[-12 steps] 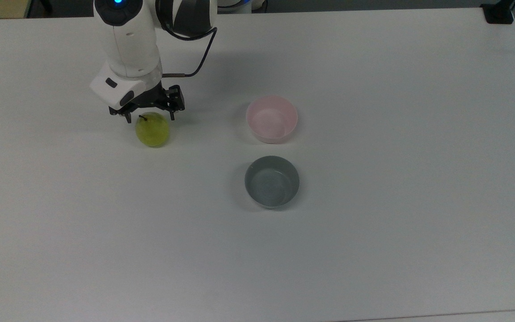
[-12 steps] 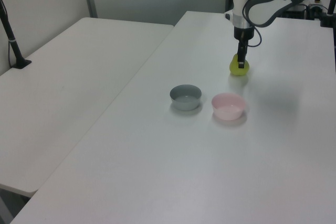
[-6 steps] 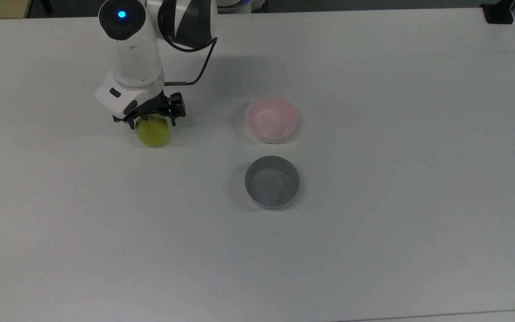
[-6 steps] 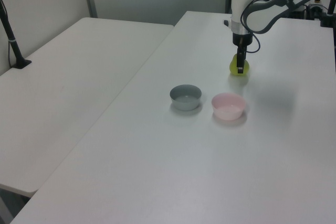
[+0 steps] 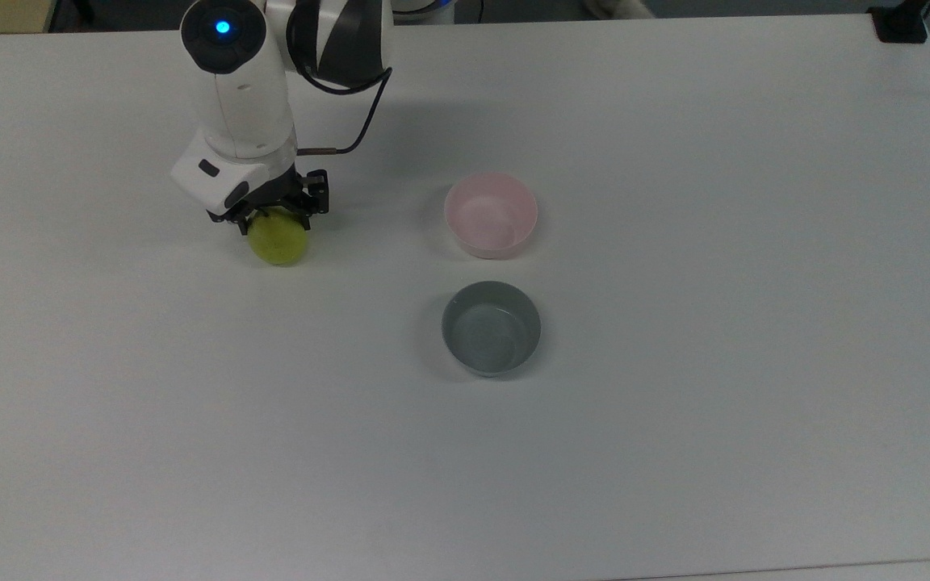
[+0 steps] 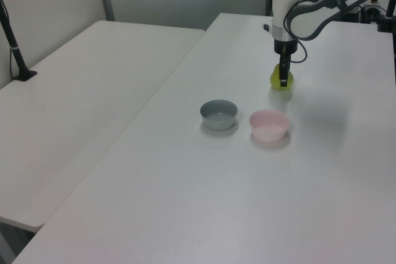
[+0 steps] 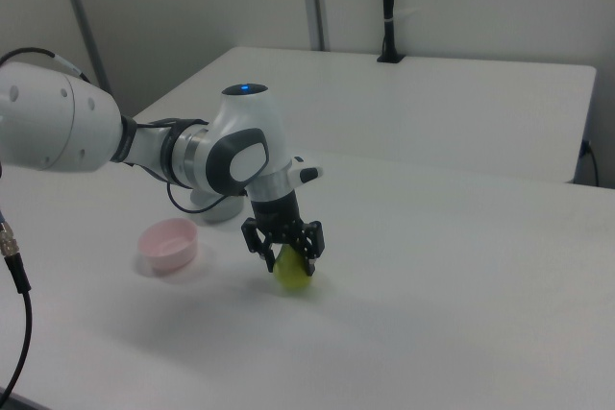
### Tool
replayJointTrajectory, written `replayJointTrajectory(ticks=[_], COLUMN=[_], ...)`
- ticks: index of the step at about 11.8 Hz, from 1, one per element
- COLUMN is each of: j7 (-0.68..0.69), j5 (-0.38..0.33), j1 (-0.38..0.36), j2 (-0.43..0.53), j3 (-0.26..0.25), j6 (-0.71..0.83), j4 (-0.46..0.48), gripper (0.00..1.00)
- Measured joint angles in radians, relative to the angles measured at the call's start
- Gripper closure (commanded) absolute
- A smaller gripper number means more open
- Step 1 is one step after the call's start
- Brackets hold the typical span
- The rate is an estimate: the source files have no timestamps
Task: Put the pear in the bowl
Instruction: 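Lift the grasped pear up off the table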
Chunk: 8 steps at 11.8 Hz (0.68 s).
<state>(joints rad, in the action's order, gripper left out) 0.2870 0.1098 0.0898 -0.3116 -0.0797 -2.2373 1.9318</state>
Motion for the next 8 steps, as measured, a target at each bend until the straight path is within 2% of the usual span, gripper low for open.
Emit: replayJointTrajectory(ticks=[4, 8], j7=[0.000, 0.000], j5=[0.000, 0.000], j1=[-0.002, -0.003], j2=[0.048, 0.126], j3=[0.002, 0.006], j6=[0.120, 0.337], j4=[-0.054, -0.217], gripper=[0.59, 0.58])
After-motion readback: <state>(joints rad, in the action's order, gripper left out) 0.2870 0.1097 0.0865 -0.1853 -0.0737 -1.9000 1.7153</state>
